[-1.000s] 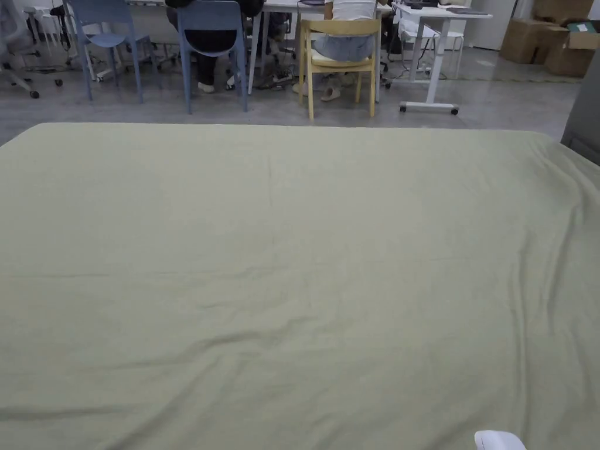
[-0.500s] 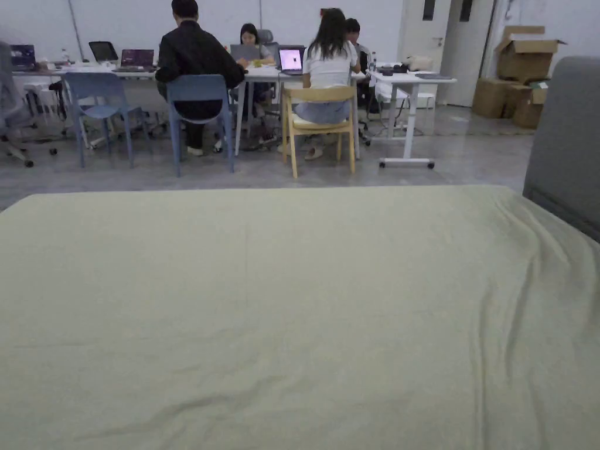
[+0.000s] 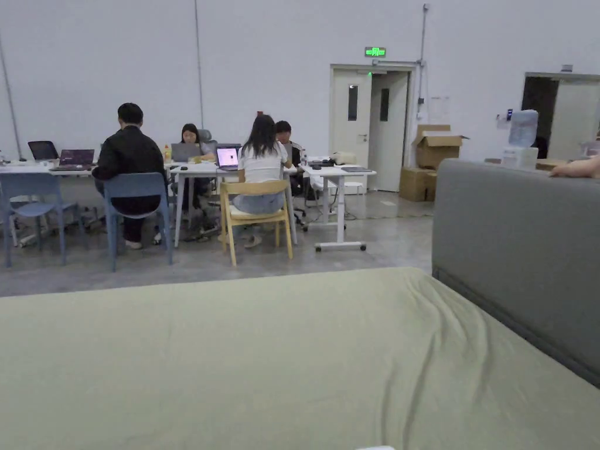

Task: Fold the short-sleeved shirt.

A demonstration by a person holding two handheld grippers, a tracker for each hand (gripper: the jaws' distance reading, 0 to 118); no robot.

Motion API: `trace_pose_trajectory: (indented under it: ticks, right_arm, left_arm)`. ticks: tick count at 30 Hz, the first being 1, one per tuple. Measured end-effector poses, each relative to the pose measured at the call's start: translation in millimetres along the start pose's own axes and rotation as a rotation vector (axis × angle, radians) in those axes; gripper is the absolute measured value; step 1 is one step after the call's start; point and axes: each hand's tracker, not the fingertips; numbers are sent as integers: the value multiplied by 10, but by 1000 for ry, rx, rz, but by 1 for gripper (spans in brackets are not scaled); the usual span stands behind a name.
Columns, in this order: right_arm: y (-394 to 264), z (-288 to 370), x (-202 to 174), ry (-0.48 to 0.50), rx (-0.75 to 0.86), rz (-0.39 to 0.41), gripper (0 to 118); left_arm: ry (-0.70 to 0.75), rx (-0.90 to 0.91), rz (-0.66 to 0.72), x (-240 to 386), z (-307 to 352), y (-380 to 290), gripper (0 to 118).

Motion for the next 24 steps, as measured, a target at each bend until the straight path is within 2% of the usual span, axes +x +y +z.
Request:
trace_pose_trajectory:
  ticks: [3, 4, 7, 11, 17, 20, 24]
  right_arm:
    - [178, 302, 69, -33, 125, -3, 4]
    - [224, 401, 82, -49, 168, 9, 4]
    - [367, 679, 135, -106, 314, 51, 4]
    - [510, 1003, 249, -174, 484, 54, 4]
    - [548, 1374, 284, -287, 750, 108, 4]
    - [562, 1433, 267, -319, 769, 159, 4]
    - [570, 1476, 231, -302, 778, 170, 4]
  left_arm:
    - [8, 106, -76, 478, 46, 75, 0]
    - [36, 133, -112, 806, 109, 75, 0]
    - [113, 242, -210, 1252, 157, 128, 0]
    - [67, 392, -301, 1804, 344, 145, 0]
    - [83, 650, -309, 2058, 390, 99, 0]
    - [113, 626, -308, 2084, 392, 77, 0]
    - [104, 602, -295, 2019, 404, 73, 0]
